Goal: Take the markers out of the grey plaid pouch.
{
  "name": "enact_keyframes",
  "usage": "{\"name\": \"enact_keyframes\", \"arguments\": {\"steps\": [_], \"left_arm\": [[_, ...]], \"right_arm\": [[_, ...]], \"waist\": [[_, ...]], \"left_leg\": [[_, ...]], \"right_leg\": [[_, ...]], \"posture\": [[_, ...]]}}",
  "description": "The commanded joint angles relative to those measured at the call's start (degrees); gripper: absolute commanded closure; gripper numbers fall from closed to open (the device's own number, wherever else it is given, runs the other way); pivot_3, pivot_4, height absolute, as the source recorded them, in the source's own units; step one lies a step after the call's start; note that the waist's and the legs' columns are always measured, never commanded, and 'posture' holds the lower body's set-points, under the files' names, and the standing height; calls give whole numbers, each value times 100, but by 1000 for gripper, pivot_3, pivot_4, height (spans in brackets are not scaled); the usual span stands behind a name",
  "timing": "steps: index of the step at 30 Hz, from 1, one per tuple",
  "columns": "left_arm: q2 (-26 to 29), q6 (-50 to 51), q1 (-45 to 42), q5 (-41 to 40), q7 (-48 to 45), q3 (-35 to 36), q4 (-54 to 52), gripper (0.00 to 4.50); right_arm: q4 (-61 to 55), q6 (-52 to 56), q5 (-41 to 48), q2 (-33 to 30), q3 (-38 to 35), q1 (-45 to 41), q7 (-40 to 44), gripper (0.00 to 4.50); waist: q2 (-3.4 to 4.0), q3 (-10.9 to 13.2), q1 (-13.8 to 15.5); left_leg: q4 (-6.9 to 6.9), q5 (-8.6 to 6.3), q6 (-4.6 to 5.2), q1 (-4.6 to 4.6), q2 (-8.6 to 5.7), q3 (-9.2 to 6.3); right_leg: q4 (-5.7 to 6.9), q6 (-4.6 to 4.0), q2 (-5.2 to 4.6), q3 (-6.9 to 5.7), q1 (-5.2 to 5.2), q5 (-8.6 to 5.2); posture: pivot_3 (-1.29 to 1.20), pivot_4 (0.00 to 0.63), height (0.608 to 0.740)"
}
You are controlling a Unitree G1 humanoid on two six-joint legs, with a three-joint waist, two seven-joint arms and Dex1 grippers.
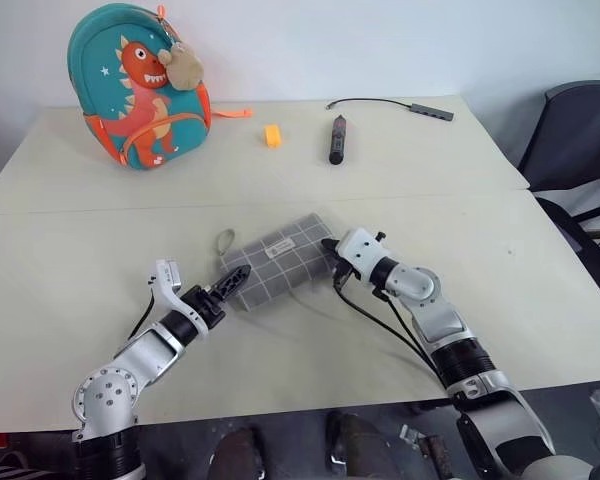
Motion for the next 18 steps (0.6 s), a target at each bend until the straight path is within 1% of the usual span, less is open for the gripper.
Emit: {"name": "enact_keyframes", "arguments": {"steps": [1,2,3,5,9,12,15,18], "left_arm": [[-74,-20,-164,-186,245,126,300,0],[-15,12,-183,-89,157,38,343,0],[-86,79,-218,-260,295,87,467,0],[-9,135,-225,-157,148,-46,468,0],[-153,110,-363,-332,343,7,596,0],[-185,249,-456,-650,351,38,685,620],[-101,486,-433,-783,471,-41,654,1533],[-85,460,-410,-677,556,-19,669,2440]], "right_arm": [[-232,14,116,-18,-103,18,23,4482],[-245,22,118,-13,-99,19,28,4482],[-265,39,128,-9,-101,17,34,4482],[-292,58,137,-10,-102,-3,44,4482],[-317,84,158,-28,-122,-28,45,4482],[-331,94,159,-33,-130,-27,34,4500],[-396,112,166,-39,-127,-8,43,4500],[-432,140,172,-35,-130,-11,37,4500]], "waist": [[0,0,9],[-1,0,16],[-1,-1,19],[-1,-1,21],[-1,-1,27],[-1,-1,41],[-1,0,33],[-2,0,33]], "left_leg": [[0,0,0,0,0,0],[0,1,0,1,0,-1],[1,3,1,0,0,-1],[2,4,2,2,-1,-2],[2,4,3,1,-2,-2],[2,5,3,0,-4,-5],[2,4,4,-4,-5,-4],[2,4,3,-5,-4,-5]], "right_leg": [[0,0,0,-1,0,0],[1,0,-1,-1,1,0],[0,-2,0,-1,2,2],[-1,-2,-2,-1,4,3],[-3,-4,-3,0,4,4],[-4,-4,-4,-2,5,4],[-9,-3,-4,-2,5,4],[-8,0,-3,-3,4,6]], "posture": [[0,150,740],[0,150,740],[0,150,740],[0,150,740],[0,150,740],[0,150,740],[0,150,740],[0,150,740]]}}
